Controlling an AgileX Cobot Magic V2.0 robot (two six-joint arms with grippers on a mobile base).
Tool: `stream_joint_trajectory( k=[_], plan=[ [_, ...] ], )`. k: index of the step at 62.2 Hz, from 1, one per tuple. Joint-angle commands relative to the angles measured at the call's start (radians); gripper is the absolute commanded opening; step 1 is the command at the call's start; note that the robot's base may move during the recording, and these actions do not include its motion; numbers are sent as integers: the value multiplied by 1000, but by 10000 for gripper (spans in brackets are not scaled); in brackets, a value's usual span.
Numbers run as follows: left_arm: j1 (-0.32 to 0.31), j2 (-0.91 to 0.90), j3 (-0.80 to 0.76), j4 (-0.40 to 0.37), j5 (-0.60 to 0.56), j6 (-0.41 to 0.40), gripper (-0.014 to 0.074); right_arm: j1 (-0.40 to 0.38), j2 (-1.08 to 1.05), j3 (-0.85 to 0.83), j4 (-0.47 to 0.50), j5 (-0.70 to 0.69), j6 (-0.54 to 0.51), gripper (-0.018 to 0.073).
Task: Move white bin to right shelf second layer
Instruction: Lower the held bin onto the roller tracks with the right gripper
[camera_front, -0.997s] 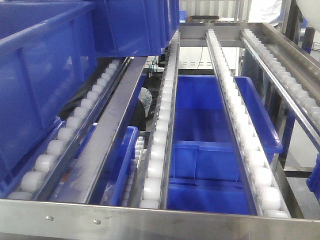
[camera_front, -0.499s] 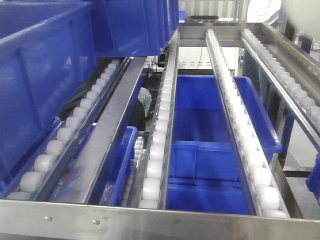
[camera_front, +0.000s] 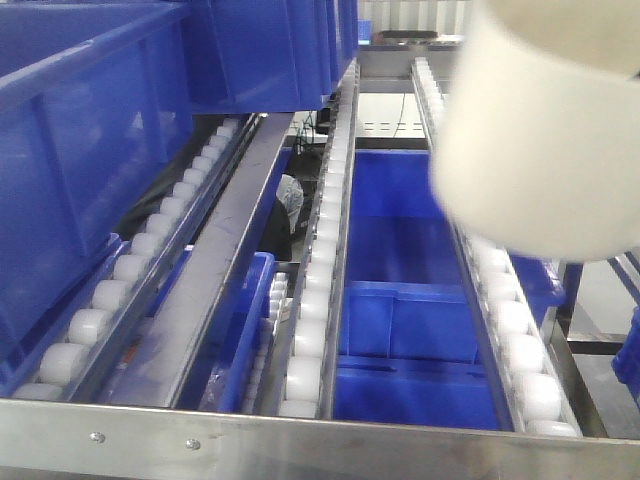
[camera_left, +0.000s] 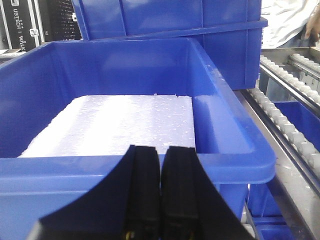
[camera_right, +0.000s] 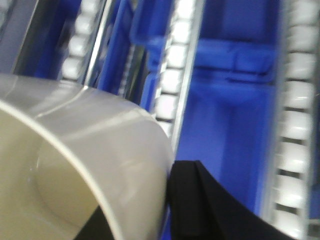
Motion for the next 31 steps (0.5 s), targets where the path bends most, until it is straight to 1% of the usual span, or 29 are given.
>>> stream_joint_trajectory(
  k=[1,19,31],
  plan=[
    [-2,-13,33,-5,-87,-7,85,33,28,-61,25,-74,-1,52],
    [-2,-13,33,-5,-87,-7,85,126,116,-70,24,-46,-1,52],
    [-2,-13,33,-5,-87,-7,85,141,168,-70,24,-40,-1,52]
  ],
)
